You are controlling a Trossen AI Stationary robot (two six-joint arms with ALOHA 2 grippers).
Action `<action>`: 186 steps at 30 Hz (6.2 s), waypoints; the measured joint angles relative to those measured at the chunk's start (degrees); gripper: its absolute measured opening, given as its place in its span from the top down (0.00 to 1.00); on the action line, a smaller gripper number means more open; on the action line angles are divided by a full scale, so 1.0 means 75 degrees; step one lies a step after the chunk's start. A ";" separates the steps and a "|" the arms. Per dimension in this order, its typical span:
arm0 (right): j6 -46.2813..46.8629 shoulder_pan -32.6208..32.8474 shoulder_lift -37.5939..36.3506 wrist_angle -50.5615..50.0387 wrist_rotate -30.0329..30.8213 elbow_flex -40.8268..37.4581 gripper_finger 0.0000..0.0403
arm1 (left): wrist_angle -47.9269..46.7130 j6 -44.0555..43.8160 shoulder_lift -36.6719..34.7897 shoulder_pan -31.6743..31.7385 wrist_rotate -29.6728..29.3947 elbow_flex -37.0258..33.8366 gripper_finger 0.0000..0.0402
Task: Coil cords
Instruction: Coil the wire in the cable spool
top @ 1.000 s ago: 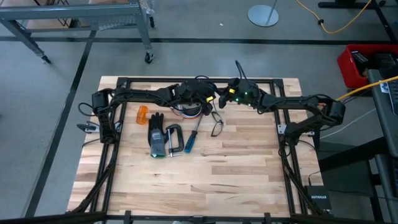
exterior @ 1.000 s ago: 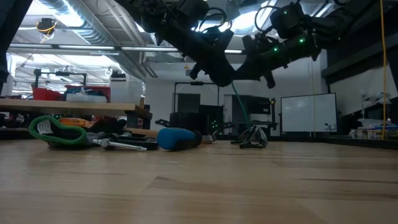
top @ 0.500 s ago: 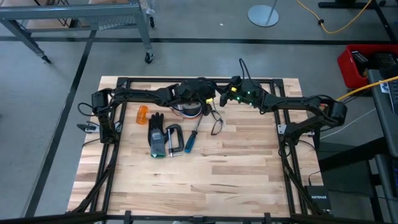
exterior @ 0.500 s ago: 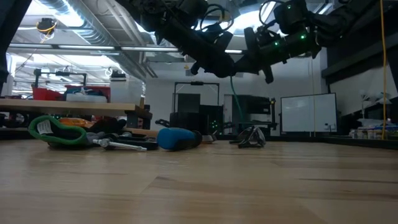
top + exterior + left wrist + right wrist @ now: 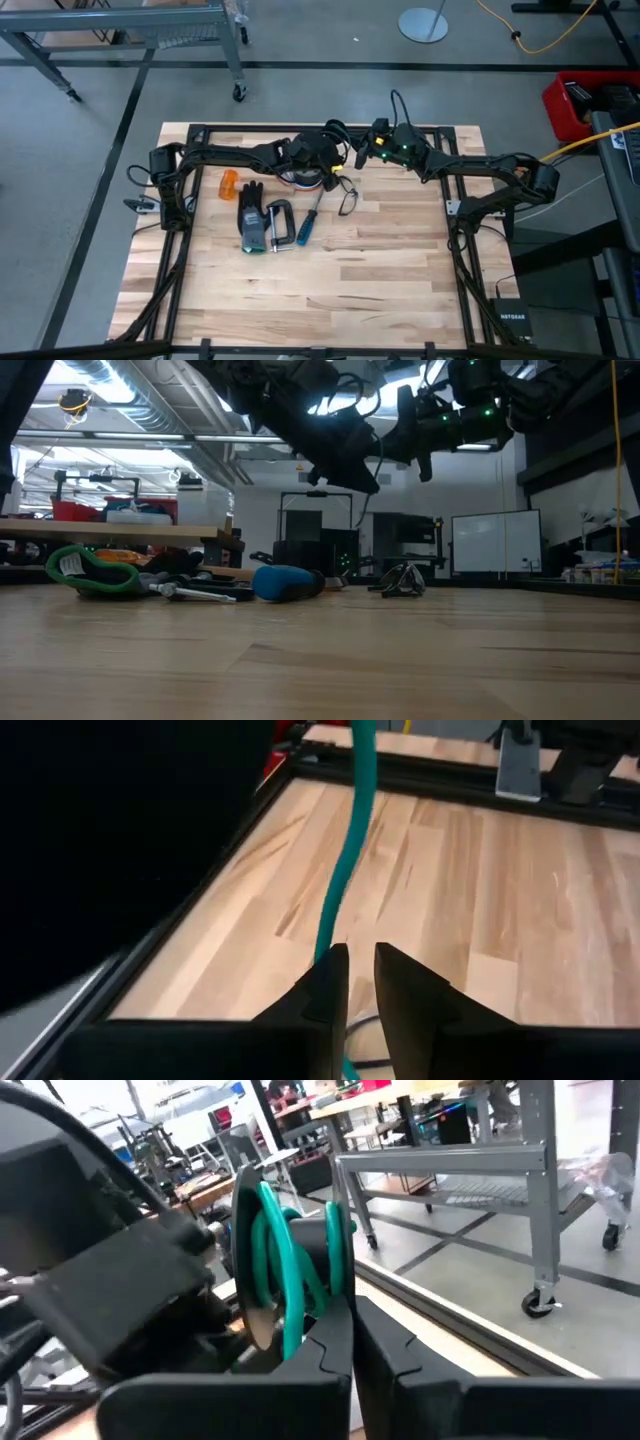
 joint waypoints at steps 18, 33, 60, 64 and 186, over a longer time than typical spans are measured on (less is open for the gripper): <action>-0.0023 -0.0059 -0.0172 0.0026 -0.0267 -0.0006 1.00 | -0.0512 0.0000 -0.0006 -0.0007 -0.0089 0.0006 0.90; -0.0082 -0.0205 -0.0425 -0.0105 -0.0858 -0.0012 1.00 | -0.0556 -0.0012 -0.0015 -0.0164 -0.0096 0.0009 0.91; -0.1765 -0.0190 -0.0417 -0.0356 -0.0789 -0.0012 1.00 | -0.0574 -0.2132 -0.0026 -0.0692 -0.0076 0.0017 0.75; -0.2218 -0.0190 -0.0414 -0.0487 -0.0785 -0.0012 1.00 | -0.0299 -0.2270 -0.0026 -0.0738 -0.0078 0.0017 0.75; -0.1683 -0.0190 -0.1658 -0.4629 -0.1330 -0.0015 1.00 | -0.2147 -0.1207 -0.0017 -0.0103 -0.1573 0.0017 1.00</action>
